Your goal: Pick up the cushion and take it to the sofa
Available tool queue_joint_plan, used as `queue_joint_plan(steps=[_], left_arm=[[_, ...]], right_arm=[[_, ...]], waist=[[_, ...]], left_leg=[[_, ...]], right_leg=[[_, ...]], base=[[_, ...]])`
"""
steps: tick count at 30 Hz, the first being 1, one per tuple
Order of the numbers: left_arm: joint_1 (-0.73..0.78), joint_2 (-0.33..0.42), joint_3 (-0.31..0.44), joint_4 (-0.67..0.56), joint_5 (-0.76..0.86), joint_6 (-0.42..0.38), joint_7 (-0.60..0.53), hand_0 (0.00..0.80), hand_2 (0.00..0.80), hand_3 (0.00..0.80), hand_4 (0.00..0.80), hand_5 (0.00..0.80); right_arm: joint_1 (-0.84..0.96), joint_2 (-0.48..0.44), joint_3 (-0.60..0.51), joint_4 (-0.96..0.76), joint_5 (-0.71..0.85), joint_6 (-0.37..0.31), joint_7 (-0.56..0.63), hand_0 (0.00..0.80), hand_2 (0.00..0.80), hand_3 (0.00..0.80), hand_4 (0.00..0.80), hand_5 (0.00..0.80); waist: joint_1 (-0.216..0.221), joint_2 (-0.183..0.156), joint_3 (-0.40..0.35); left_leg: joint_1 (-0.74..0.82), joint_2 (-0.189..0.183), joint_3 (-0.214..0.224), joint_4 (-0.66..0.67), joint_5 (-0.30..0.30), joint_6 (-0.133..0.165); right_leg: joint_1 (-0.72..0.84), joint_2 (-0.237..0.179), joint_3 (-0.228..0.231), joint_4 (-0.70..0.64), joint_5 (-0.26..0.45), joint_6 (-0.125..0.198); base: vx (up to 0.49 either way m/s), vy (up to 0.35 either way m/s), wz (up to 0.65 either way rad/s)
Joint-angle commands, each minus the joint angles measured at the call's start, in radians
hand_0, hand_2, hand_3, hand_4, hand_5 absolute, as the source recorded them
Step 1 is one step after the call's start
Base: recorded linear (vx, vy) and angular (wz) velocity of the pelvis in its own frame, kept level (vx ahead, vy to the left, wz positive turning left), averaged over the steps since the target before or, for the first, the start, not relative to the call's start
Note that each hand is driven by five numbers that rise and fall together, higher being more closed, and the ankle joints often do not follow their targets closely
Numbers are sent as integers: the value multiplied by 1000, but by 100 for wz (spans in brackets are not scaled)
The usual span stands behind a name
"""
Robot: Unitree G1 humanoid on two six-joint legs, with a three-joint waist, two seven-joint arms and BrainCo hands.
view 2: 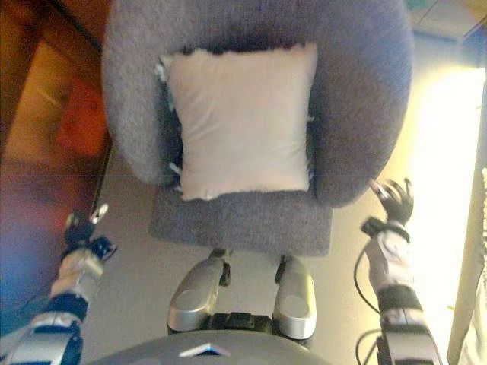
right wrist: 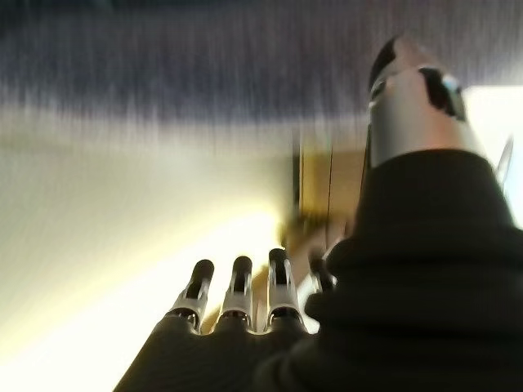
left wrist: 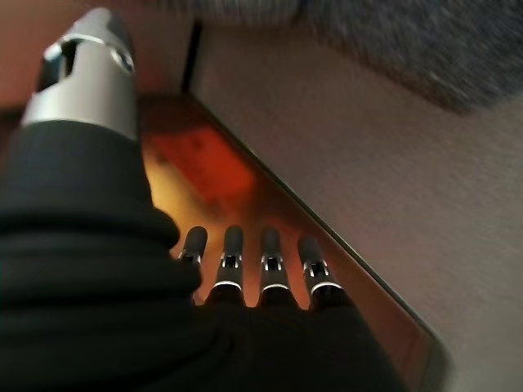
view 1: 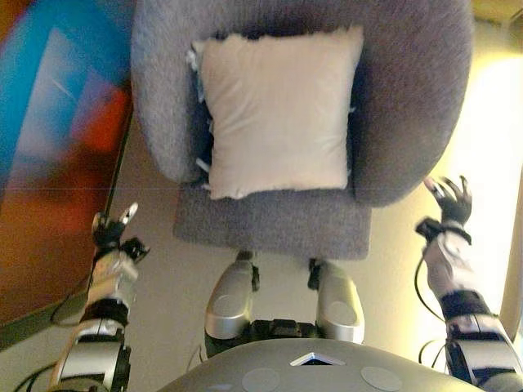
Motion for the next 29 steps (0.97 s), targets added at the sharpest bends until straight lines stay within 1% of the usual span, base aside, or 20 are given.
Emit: queue_joint_plan(steps=[1,3,4,6,7,8,9,10,12,13,14,15,16,18,20,21,22,25,29], left_arm=[[39,-26,48,87,100,-3,-73,0,0,0,0,0],[63,-46,59,104,109,10,-101,0,0,0,0,0],[78,-59,63,120,132,24,-117,0,0,0,0,0],[96,-83,48,170,167,26,-143,0,0,0,0,0],[100,-98,28,201,181,34,-163,0,0,0,0,0],[97,-105,11,221,186,34,-162,0,0,0,0,0],[95,-118,-12,251,184,46,-168,0,0,0,0,0],[90,-136,-29,303,179,59,-190,0,0,0,0,0],[74,-173,-63,378,180,74,-219,0,0,0,0,0],[65,-186,-77,400,194,89,-231,0,0,0,0,0],[59,-192,-85,408,201,105,-239,0,0,0,0,0],[42,-209,-115,428,239,156,-276,0,0,0,0,0],[30,-221,-138,439,268,193,-303,0,0,0,0,0],[8,-241,-182,448,289,231,-329,0,0,0,0,0],[-10,-254,-234,443,324,247,-317,0,0,0,0,0],[-18,-257,-259,441,342,258,-318,0,0,0,0,0],[-29,-258,-288,436,333,289,-312,0,0,0,0,0],[-36,-249,-301,439,279,327,-301,0,0,0,0,0],[-37,-251,-291,445,277,339,-293,0,0,0,0,0]], right_arm=[[67,46,-36,45,-57,-31,52,0,0,0,0,0],[95,73,-37,90,-69,-13,64,0,0,0,0,0],[109,89,-38,141,-69,16,89,0,0,0,0,0],[124,117,-25,252,-99,46,135,0,0,0,0,0],[127,139,-8,327,-125,74,152,0,0,0,0,0],[124,149,7,378,-110,73,157,0,0,0,0,0],[120,164,28,433,-80,88,161,0,0,0,0,0],[110,188,38,506,-53,141,188,0,0,0,0,0],[89,229,73,603,-102,181,240,0,0,0,0,0],[78,244,103,628,-123,188,263,0,0,0,0,0],[70,253,119,636,-129,200,275,0,0,0,0,0],[52,276,169,652,-132,223,310,0,0,0,0,0],[39,287,194,655,-122,234,315,0,0,0,0,0],[21,294,228,642,-115,253,322,0,0,0,0,0],[10,295,255,632,-122,258,352,0,0,0,0,0],[7,297,266,628,-140,271,349,0,0,0,0,0],[3,294,289,629,-158,282,346,0,0,0,0,0],[-3,288,311,637,-161,294,355,0,0,0,0,0],[0,294,309,649,-125,295,340,0,0,0,0,0]], waist=[[-30,-39,-122],[-32,-41,-139],[-30,-43,-149],[-28,-45,-169],[-25,-46,-178],[-23,-46,-183],[-20,-45,-185],[-17,-45,-196],[-14,-44,-207],[-12,-43,-211],[-11,-42,-212],[-9,-41,-219],[-10,-40,-225],[-13,-38,-235],[-18,-38,-244],[-21,-38,-249],[-24,-36,-253],[-27,-36,-257],[-23,-39,-264]], left_leg=[[84,6,9,86,-140,-19],[102,8,12,81,-144,-18],[115,11,15,75,-147,-18],[131,12,21,61,-145,-16],[142,12,23,53,-145,-14],[152,13,25,46,-144,-13],[169,15,27,37,-146,-12],[173,15,28,28,-144,-11],[189,15,30,16,-146,-6],[194,14,30,14,-148,-4],[197,13,29,13,-150,-3],[204,11,28,10,-153,0],[209,10,30,9,-155,1],[219,9,32,5,-161,4],[229,8,34,0,-167,5],[231,6,35,0,-170,7],[232,7,36,0,-172,8],[235,8,35,0,-176,8],[236,11,35,0,-177,7]], right_leg=[[1,-11,5,-47,84,43],[20,-5,7,-54,80,38],[37,-1,5,-62,78,36],[56,2,2,-70,75,32],[69,6,2,-74,72,30],[78,9,1,-78,70,28],[93,12,-1,-82,66,27],[100,14,-3,-88,67,24],[116,19,-3,-99,66,20],[121,20,-2,-101,64,17],[124,20,-1,-101,63,16],[129,22,1,-101,58,11],[132,23,2,-99,55,9],[139,26,7,-100,51,7],[146,28,11,-105,48,7],[148,29,14,-106,48,7],[147,31,18,-107,47,7],[150,34,23,-110,45,6],[156,37,24,-115,44,6]], base=[[101,-28,-5],[65,-27,-7],[41,-29,-6],[0,0,0],[0,0,0],[0,0,0],[0,0,0],[0,0,0],[-16,-7,-1],[-19,4,-3],[-34,7,-4],[-31,6,-4],[-32,6,-3],[0,0,0],[-10,0,-6],[-14,1,-5],[0,0,0],[-4,1,-3],[2,-1,-1]])
